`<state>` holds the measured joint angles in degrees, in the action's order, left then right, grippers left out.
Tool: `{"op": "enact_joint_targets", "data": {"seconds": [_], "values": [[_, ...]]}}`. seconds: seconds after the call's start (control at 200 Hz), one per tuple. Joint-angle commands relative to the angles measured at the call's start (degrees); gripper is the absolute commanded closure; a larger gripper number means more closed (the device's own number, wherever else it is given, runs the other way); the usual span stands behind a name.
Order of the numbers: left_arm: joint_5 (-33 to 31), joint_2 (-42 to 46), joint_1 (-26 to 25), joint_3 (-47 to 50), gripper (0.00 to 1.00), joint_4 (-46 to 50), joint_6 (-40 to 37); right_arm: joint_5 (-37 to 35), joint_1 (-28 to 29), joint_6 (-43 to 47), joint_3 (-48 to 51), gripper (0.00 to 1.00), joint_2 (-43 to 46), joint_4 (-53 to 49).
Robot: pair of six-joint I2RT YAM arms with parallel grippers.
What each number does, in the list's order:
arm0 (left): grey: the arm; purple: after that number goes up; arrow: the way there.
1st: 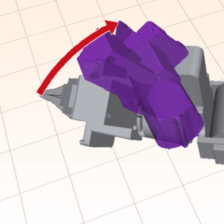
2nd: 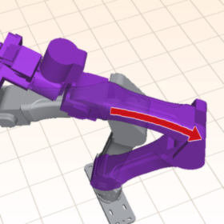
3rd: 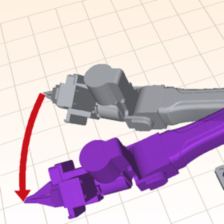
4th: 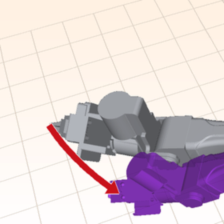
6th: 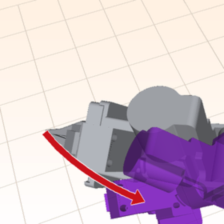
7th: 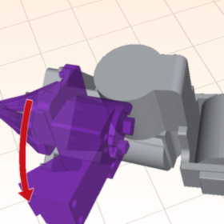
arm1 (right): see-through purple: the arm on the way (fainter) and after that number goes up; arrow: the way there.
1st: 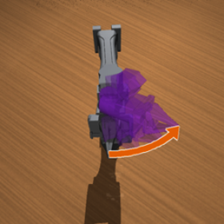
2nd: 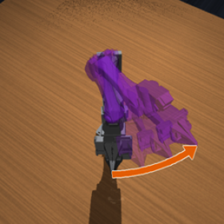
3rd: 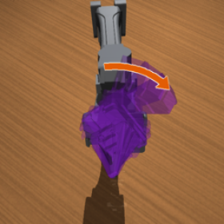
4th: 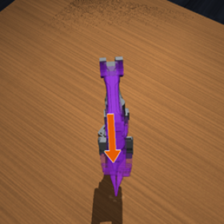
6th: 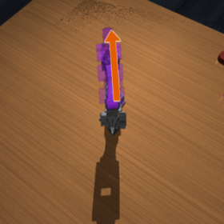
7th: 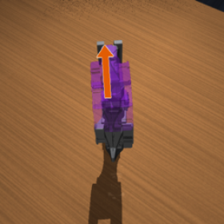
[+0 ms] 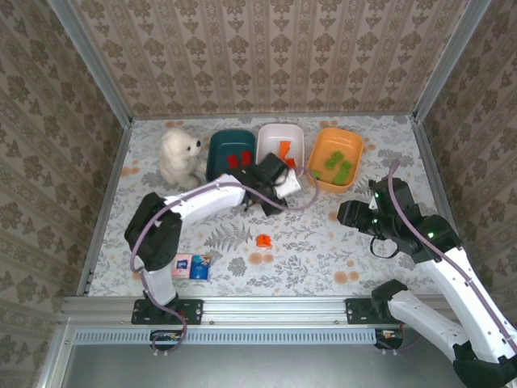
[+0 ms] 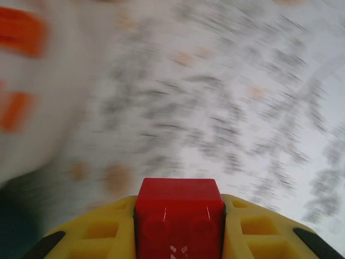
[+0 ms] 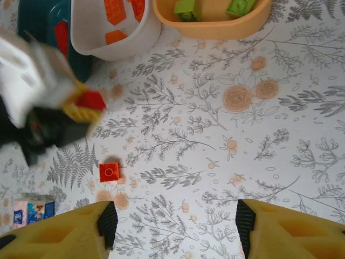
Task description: Sort the legos into containers by color
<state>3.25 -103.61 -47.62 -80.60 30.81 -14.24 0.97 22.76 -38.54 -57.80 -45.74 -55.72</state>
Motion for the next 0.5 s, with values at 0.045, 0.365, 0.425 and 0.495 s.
{"op": "enact_joint_targets", "data": {"seconds": [0.045, 0.365, 0.425, 0.495], "values": [[-8.15, -0.65, 8.27, -7.05, 0.76, 4.67, 12.44, 3.47, -0.28, 0.88, -1.19, 0.37, -1.92, 3.96], [-17.68, -16.01, 18.04, -26.64, 0.75, 13.37, 18.82, 5.28, -0.31, -0.18, 0.1, 0.37, -3.23, 6.57], [-17.83, -18.99, 19.28, -29.6, 0.74, 12.37, 19.63, 5.43, -0.34, -0.45, 0.44, 0.37, -3.05, 6.59], [-17.79, -22.31, 20.69, -32.73, 0.73, 11.11, 21.65, 5.58, -0.35, -0.57, 0.63, 0.37, -3.04, 6.4]]}}
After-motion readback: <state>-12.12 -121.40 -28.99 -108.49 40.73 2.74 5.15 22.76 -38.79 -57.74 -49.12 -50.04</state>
